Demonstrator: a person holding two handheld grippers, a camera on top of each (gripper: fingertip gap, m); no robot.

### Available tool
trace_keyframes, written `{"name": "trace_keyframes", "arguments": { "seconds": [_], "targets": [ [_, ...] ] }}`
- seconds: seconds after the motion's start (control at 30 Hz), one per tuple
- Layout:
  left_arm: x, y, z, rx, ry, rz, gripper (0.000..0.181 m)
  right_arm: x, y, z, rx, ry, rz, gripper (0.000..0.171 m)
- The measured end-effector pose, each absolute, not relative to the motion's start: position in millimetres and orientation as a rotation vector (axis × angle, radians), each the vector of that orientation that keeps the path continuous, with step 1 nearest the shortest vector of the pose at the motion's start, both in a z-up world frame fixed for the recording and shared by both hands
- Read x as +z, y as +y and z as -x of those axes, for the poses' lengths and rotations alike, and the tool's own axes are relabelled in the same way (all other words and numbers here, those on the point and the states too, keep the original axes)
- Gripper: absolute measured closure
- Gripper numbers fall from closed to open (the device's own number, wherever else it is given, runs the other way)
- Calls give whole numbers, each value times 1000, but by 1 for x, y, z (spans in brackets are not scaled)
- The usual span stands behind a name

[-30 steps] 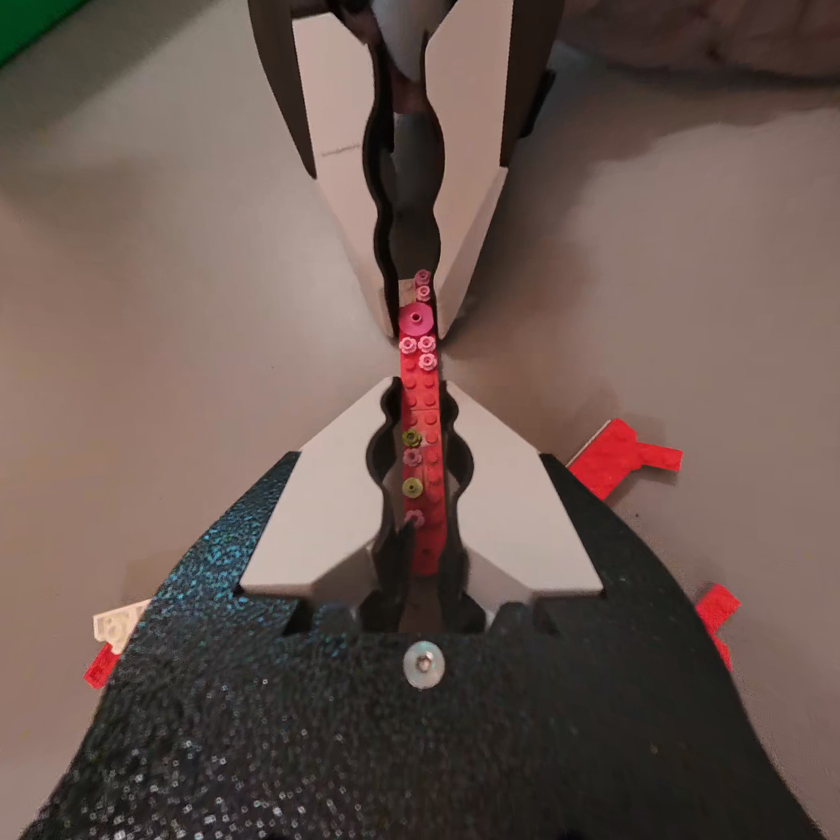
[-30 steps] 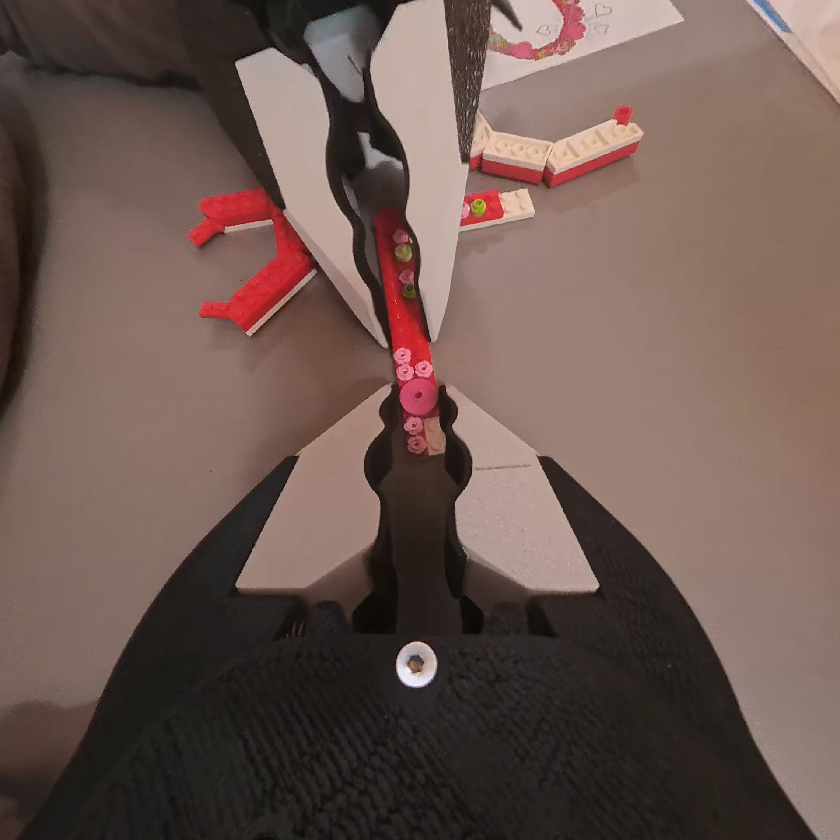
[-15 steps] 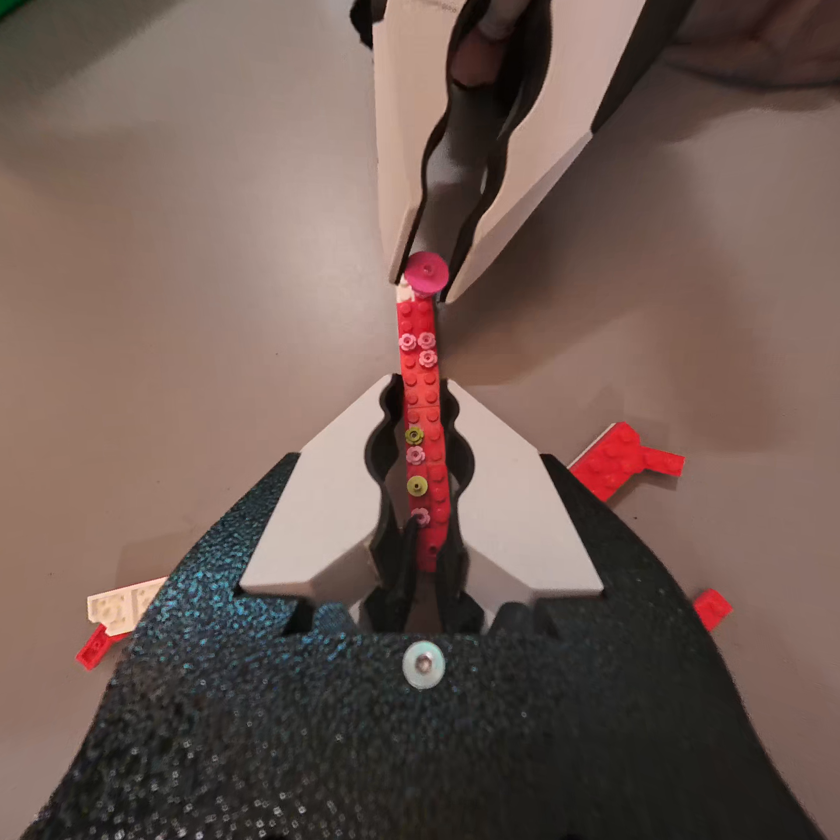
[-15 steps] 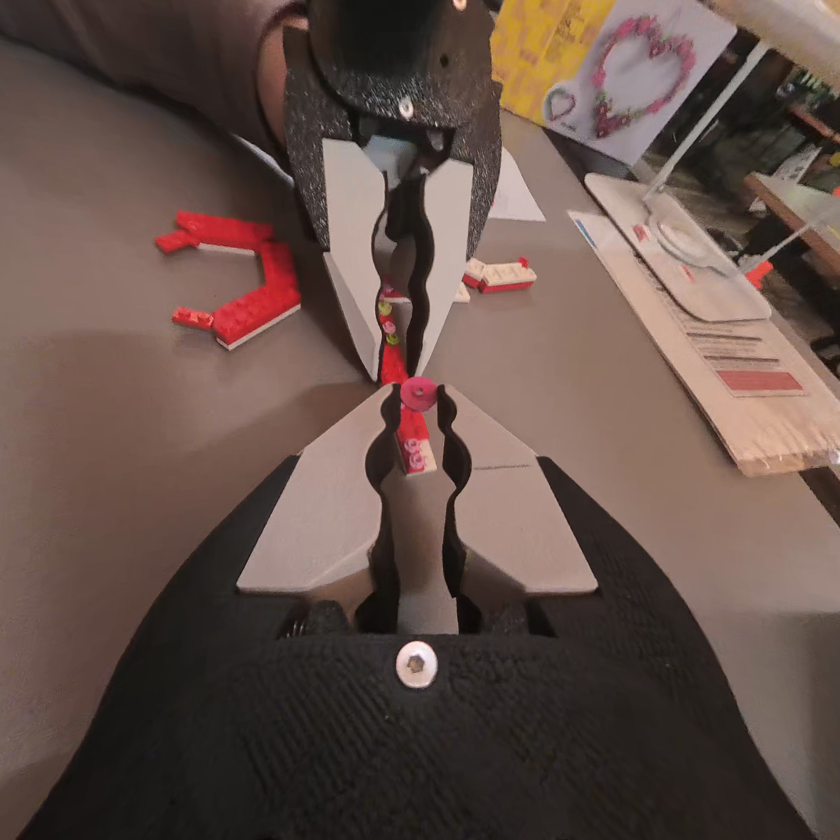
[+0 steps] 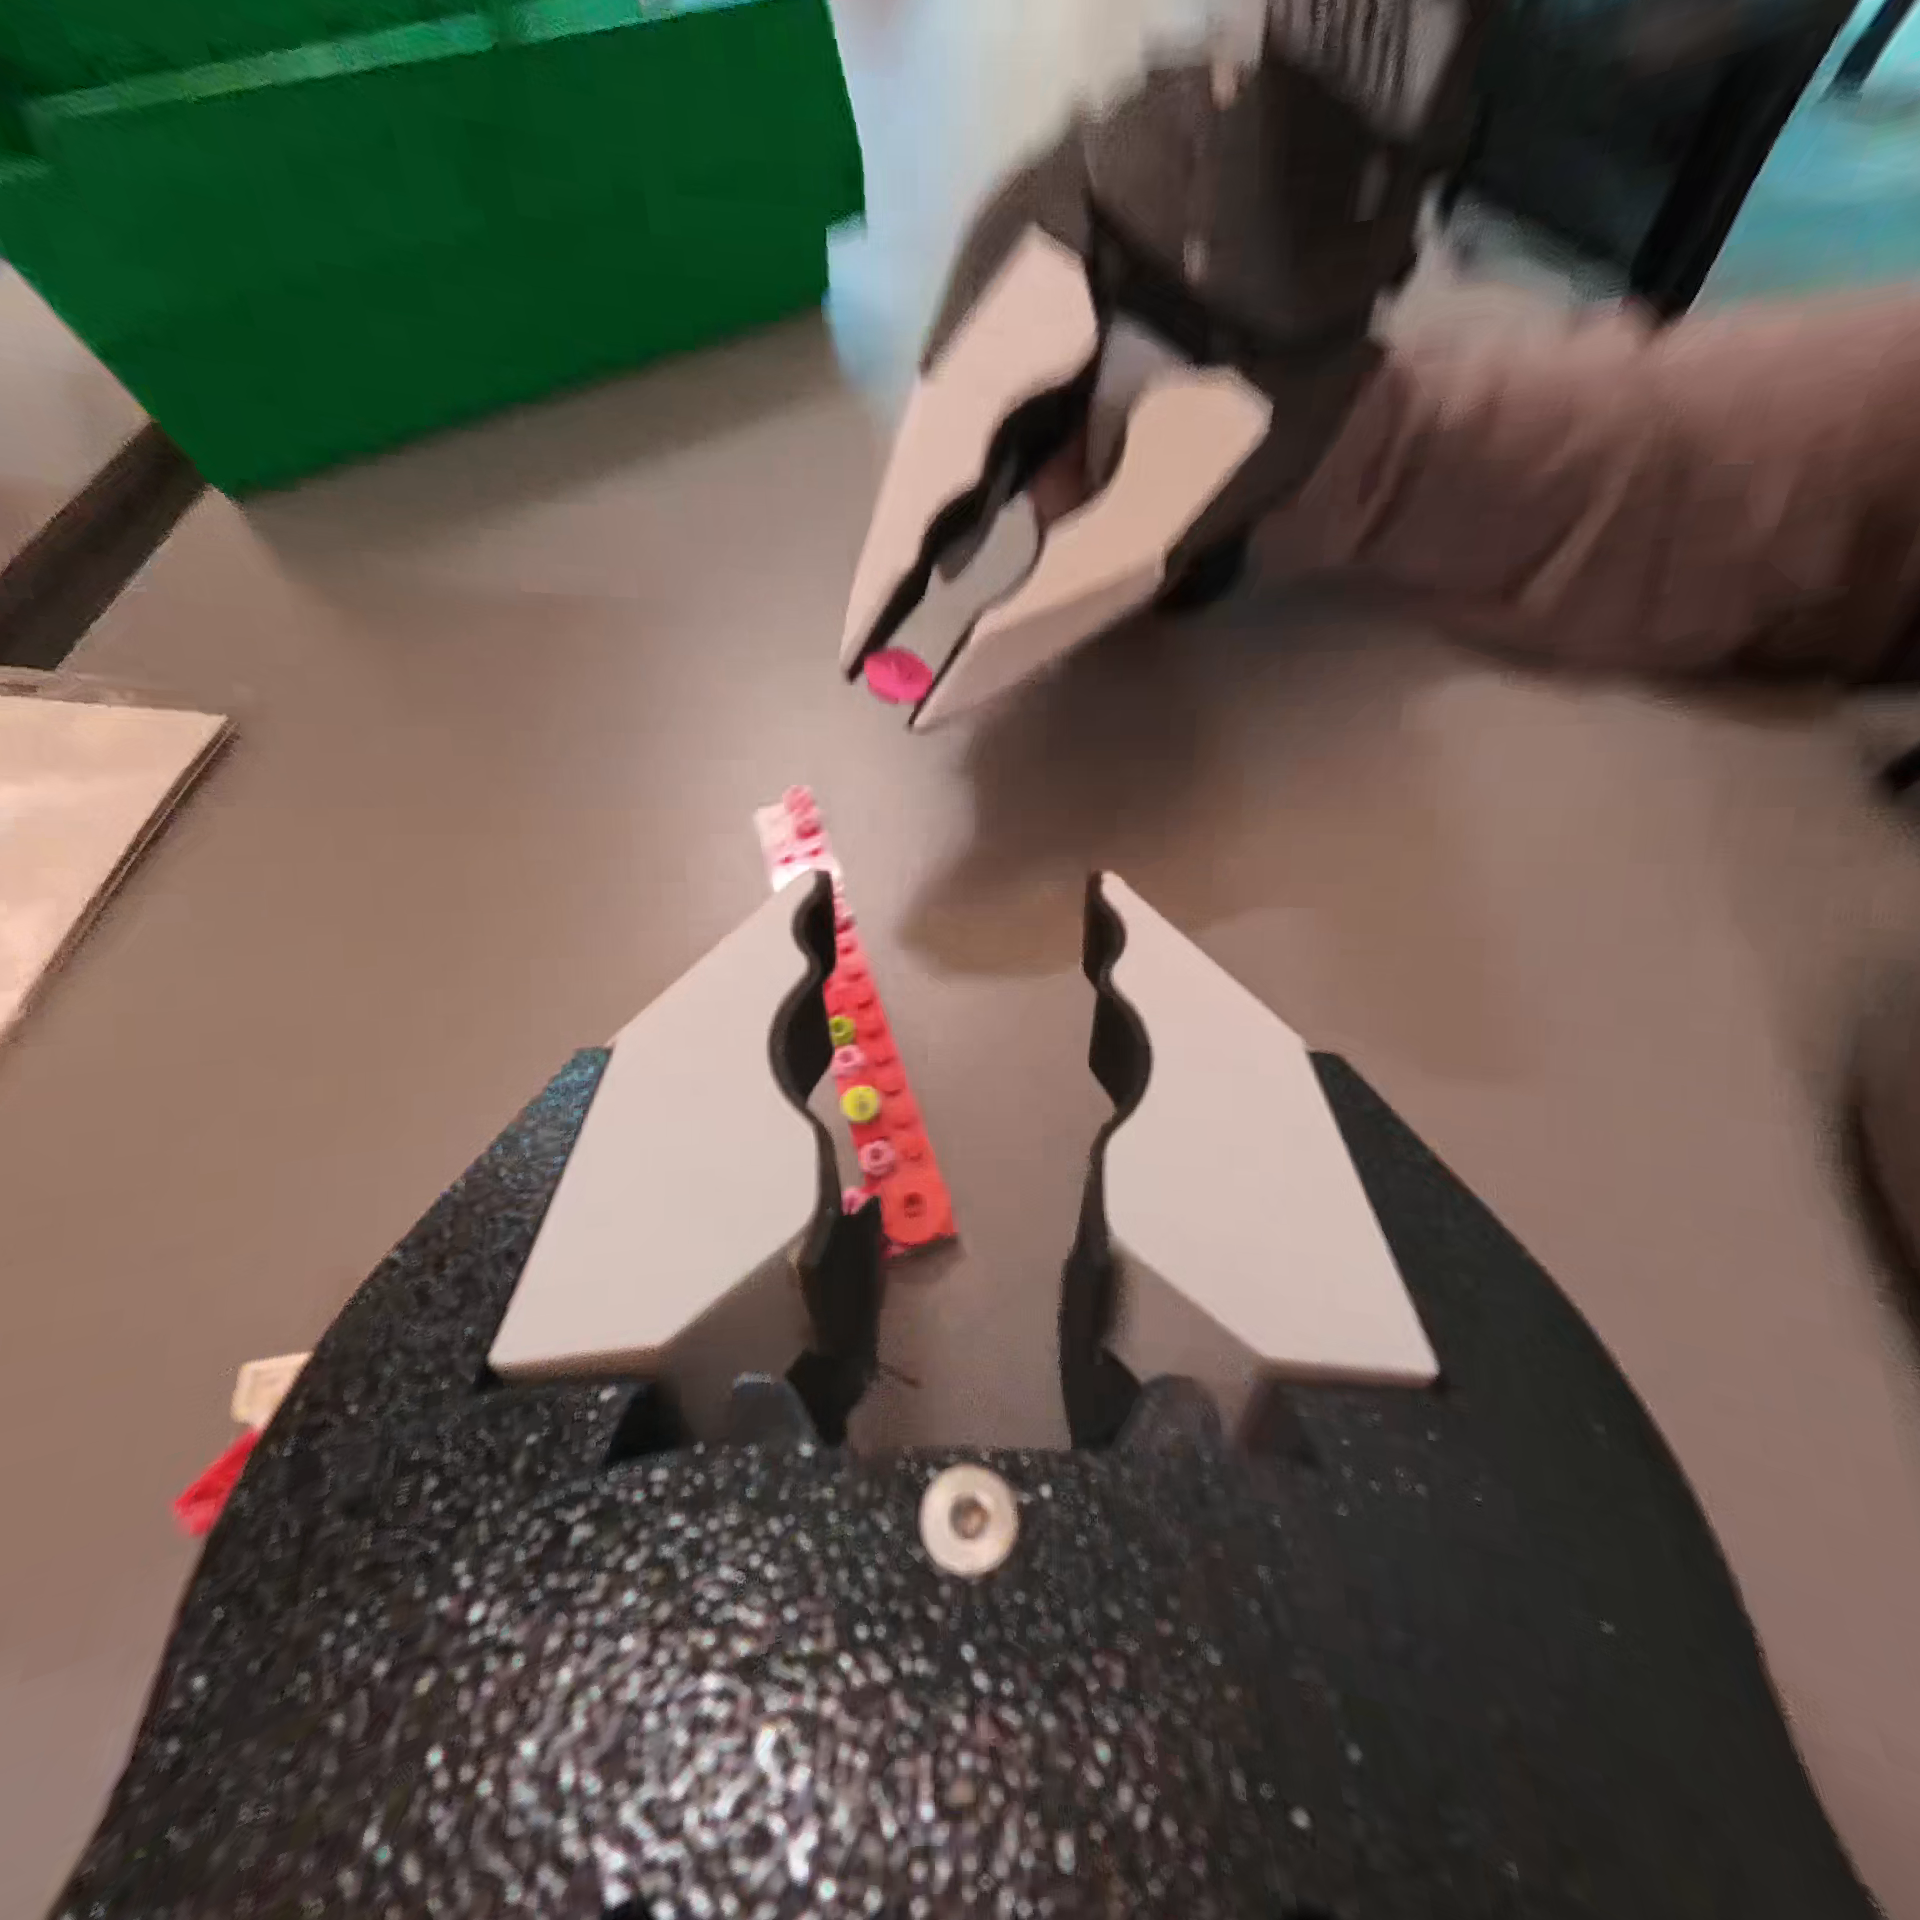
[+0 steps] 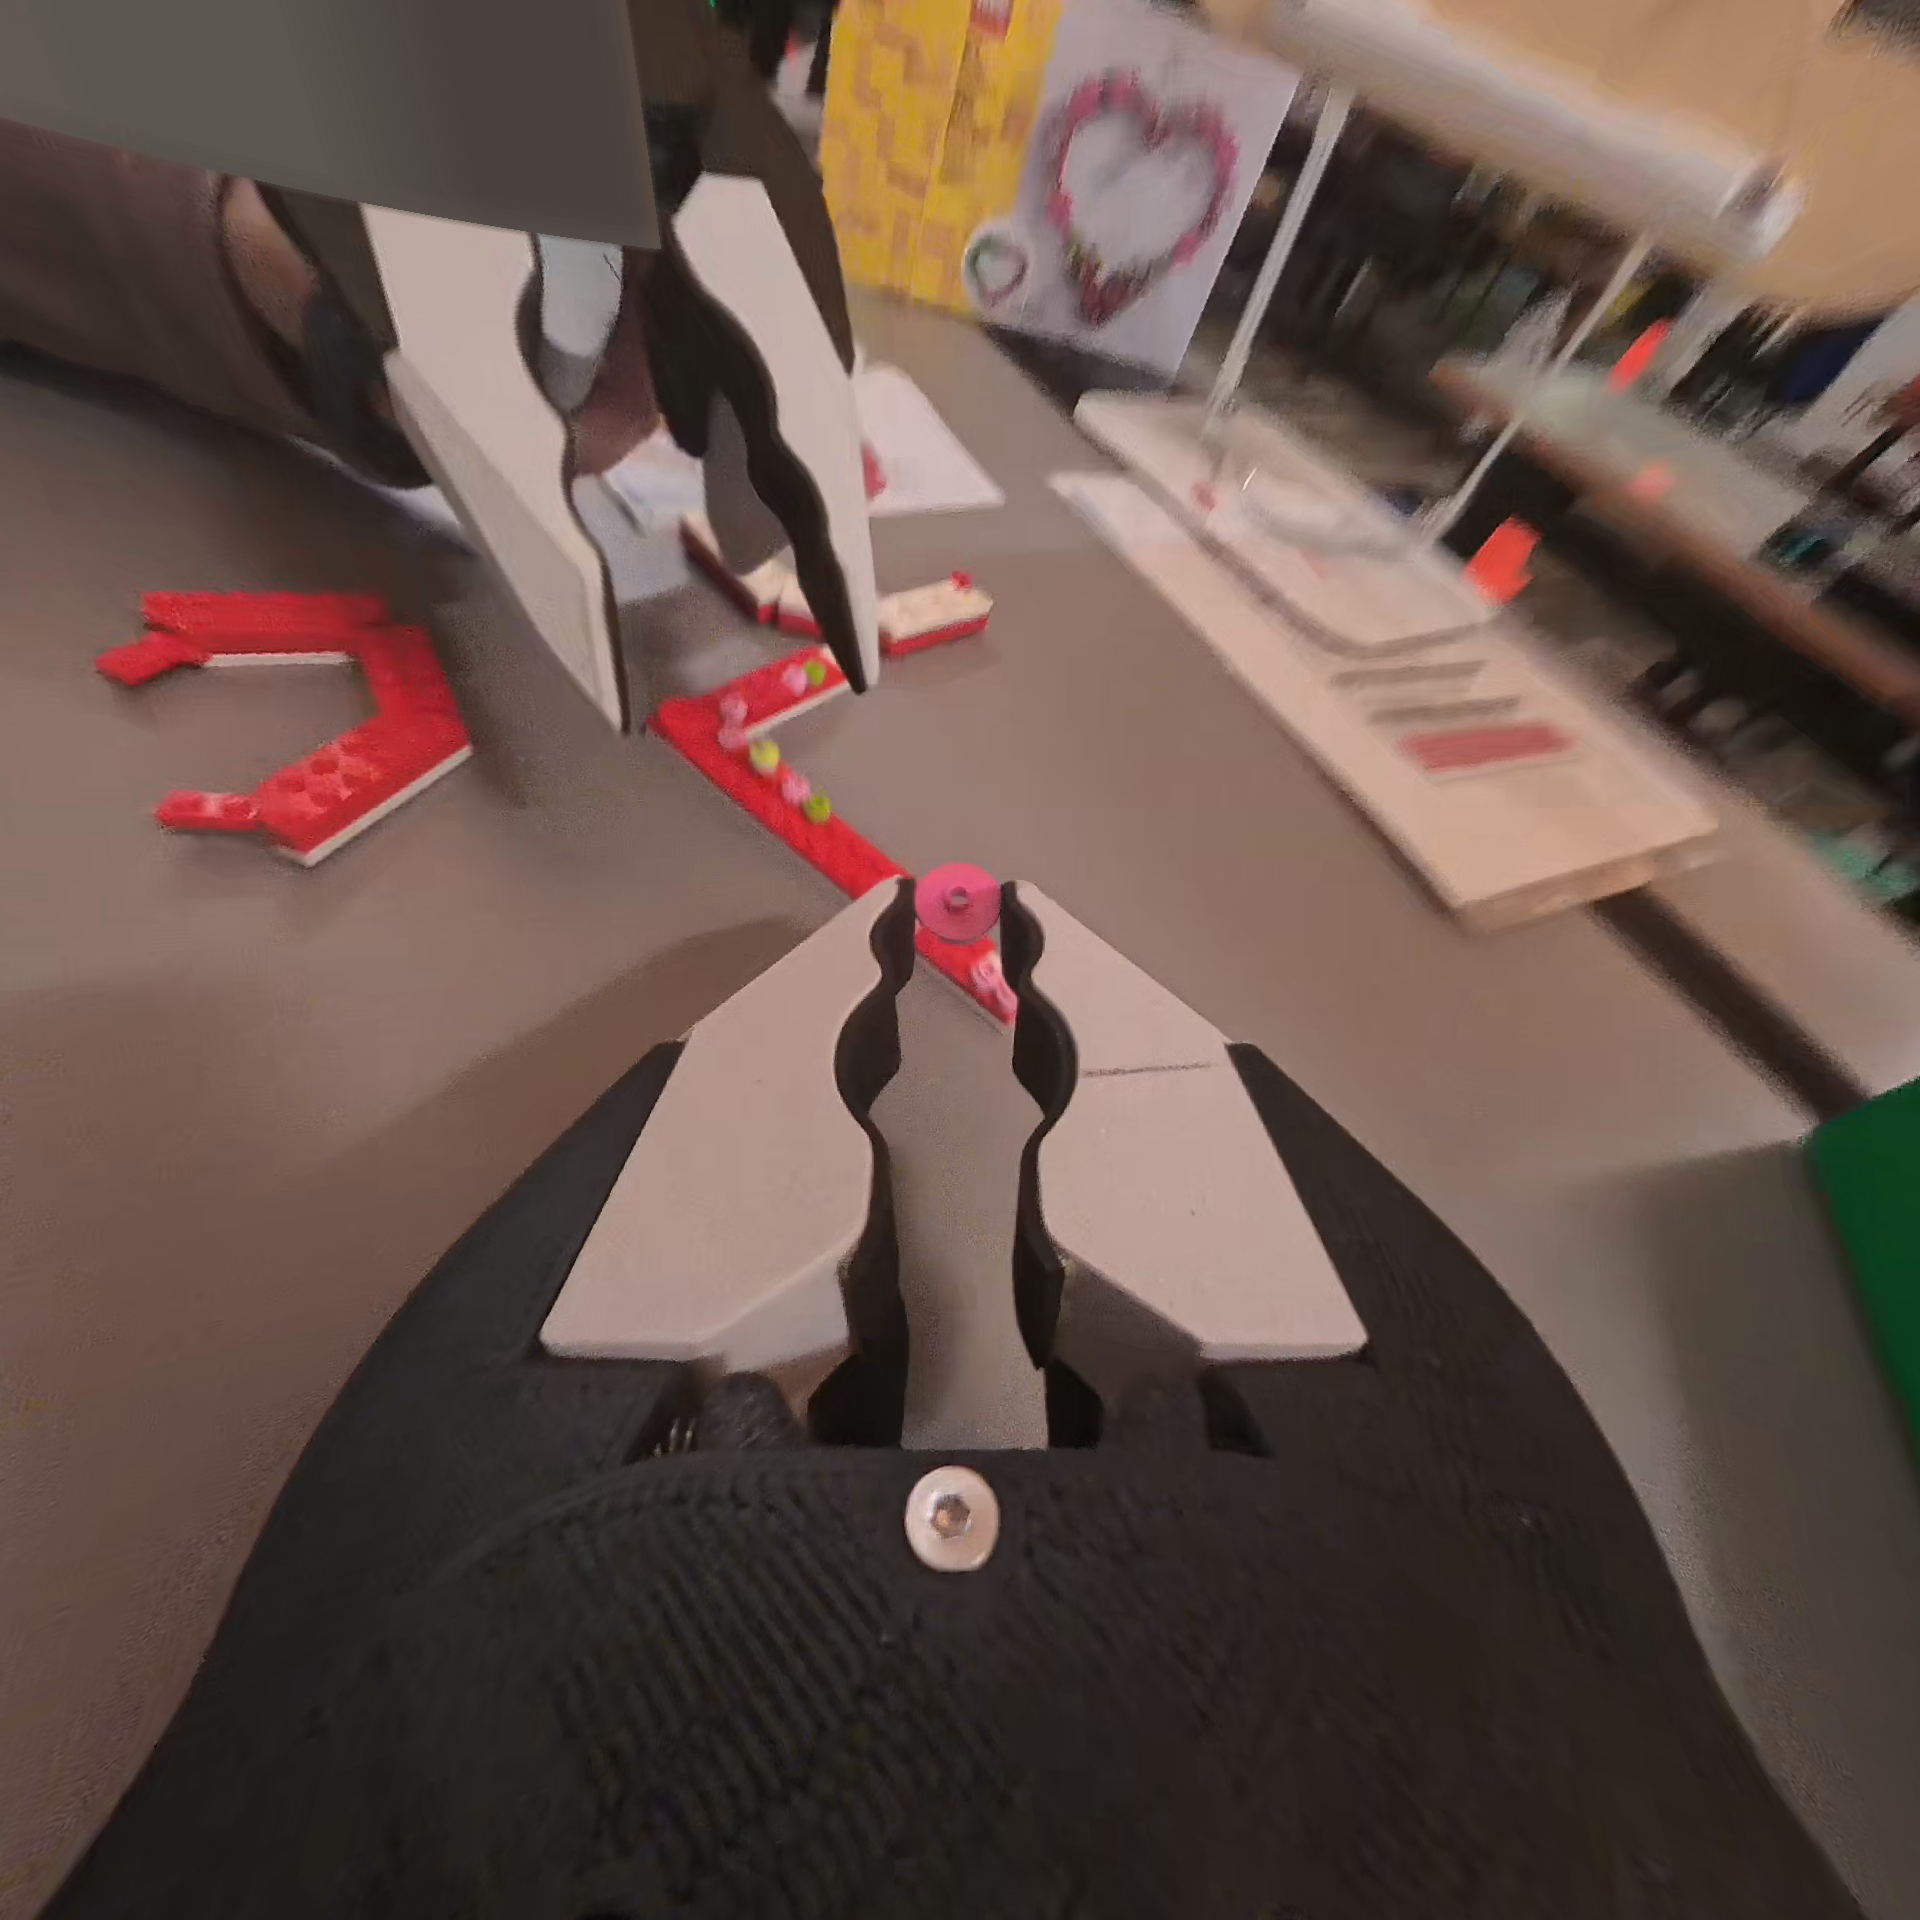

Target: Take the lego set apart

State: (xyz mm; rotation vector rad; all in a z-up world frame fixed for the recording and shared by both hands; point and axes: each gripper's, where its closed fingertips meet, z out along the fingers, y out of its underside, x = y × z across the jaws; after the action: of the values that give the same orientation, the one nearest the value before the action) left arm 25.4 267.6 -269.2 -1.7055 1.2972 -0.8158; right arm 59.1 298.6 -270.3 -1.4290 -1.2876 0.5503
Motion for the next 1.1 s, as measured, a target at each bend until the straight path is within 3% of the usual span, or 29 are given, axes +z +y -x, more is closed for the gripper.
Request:
{"name": "trace_keyframes", "arguments": {
  "seconds": [0.03,0.27,0.5,0.6,1.1],
  "targets": [
    [-260,263,-24,-921,1225,1701,140,-262,295,-54,497,-1289,1346,156],
    [-234,257,-18,-1494,858,1739,147,-232,259,-12,82,-1386,923,156],
    [-230,244,-19,-1740,806,1697,175,-234,243,-1,108,-1418,866,156],
    [-228,241,-16,-1834,759,1690,178,-232,240,1,92,-1414,855,156],
    [-227,240,-5,-1703,826,1695,180,-226,241,2,117,-1333,862,151]
  ]
}}
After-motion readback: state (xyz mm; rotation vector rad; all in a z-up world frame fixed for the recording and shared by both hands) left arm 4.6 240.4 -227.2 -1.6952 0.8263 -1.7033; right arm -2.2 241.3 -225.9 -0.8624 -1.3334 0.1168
